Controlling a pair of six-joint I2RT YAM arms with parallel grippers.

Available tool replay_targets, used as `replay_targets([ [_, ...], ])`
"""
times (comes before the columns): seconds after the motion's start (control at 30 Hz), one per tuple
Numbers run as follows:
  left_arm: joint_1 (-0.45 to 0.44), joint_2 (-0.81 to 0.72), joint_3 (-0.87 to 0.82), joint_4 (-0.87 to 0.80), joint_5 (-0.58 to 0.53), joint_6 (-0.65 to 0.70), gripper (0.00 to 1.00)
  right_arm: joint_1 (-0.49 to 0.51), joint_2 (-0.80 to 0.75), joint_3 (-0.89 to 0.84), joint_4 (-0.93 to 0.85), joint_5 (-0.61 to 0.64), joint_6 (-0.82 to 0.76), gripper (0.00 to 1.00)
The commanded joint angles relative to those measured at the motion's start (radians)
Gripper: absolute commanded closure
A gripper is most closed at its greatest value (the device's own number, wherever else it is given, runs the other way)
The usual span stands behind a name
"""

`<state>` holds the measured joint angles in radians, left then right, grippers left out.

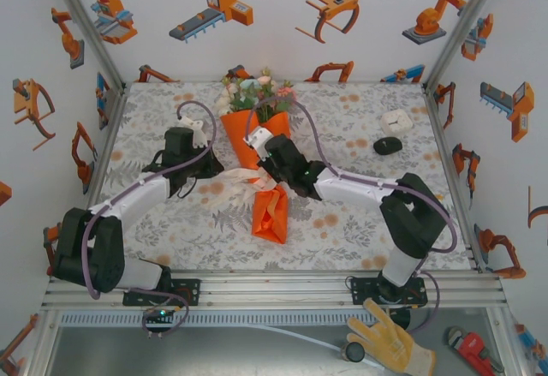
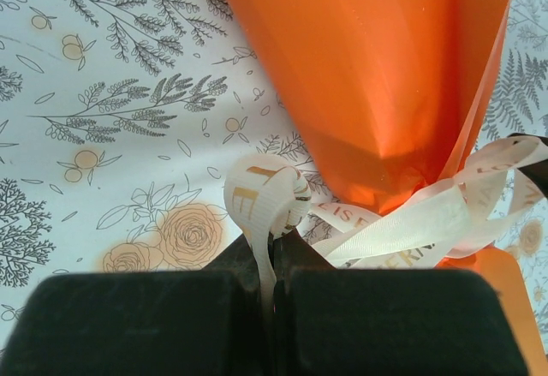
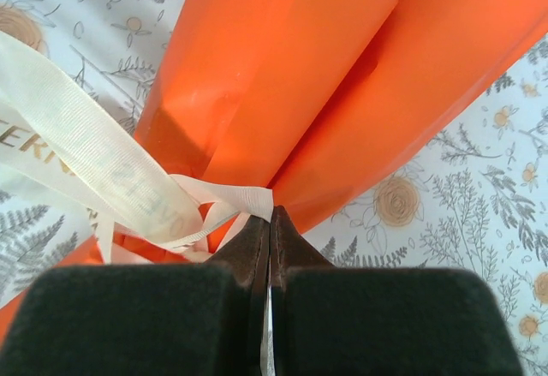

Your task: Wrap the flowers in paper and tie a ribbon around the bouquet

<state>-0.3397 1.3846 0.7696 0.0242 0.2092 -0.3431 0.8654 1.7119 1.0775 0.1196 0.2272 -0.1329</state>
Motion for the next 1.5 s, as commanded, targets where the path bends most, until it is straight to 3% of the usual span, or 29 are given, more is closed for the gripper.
replay_targets([
  [0.0,-0.001,-0.007,-0.029,0.030,0.020,-0.014,1.00,0.008,0.012,-0.062,0.274,0.089,-0.049,1.00],
  [0.17,-0.001,0.026,-0.038,0.076,0.078,-0.023,1.00,0.014,0.040,-0.164,0.586,0.122,-0.062,1.00],
  [0.47,-0.001,0.024,-0.065,0.122,0.093,-0.033,1.00,0.014,0.043,-0.174,0.670,-0.014,0.210,1.00],
  [0.7,-0.001,0.030,-0.080,0.122,0.078,-0.022,1.00,0.013,0.113,-0.238,0.900,-0.057,0.397,1.00],
  [0.87,0.001,0.038,-0.079,0.082,0.020,-0.001,1.00,0.013,0.111,-0.227,0.902,-0.125,0.436,0.99],
  [0.97,0.005,0.041,-0.083,0.085,0.023,-0.004,1.00,0.014,0.112,-0.225,0.902,-0.154,0.439,0.84],
  [1.07,0.006,0.039,-0.085,0.094,0.036,-0.007,1.00,0.014,0.126,-0.219,0.899,-0.132,0.430,0.79],
  [1.17,0.006,0.037,-0.083,0.098,0.043,-0.005,1.00,0.011,0.148,-0.201,0.898,-0.102,0.405,0.80],
  [1.27,0.007,0.033,-0.079,0.094,0.043,0.000,1.00,0.005,0.180,-0.176,0.895,-0.065,0.376,0.87],
  [1.37,0.006,0.028,-0.079,0.085,0.041,0.005,1.00,0.006,0.208,-0.130,0.834,-0.091,0.327,0.88],
  [1.47,0.008,0.024,-0.079,0.077,0.037,0.012,1.00,0.006,0.223,-0.120,0.809,-0.112,0.325,0.78],
])
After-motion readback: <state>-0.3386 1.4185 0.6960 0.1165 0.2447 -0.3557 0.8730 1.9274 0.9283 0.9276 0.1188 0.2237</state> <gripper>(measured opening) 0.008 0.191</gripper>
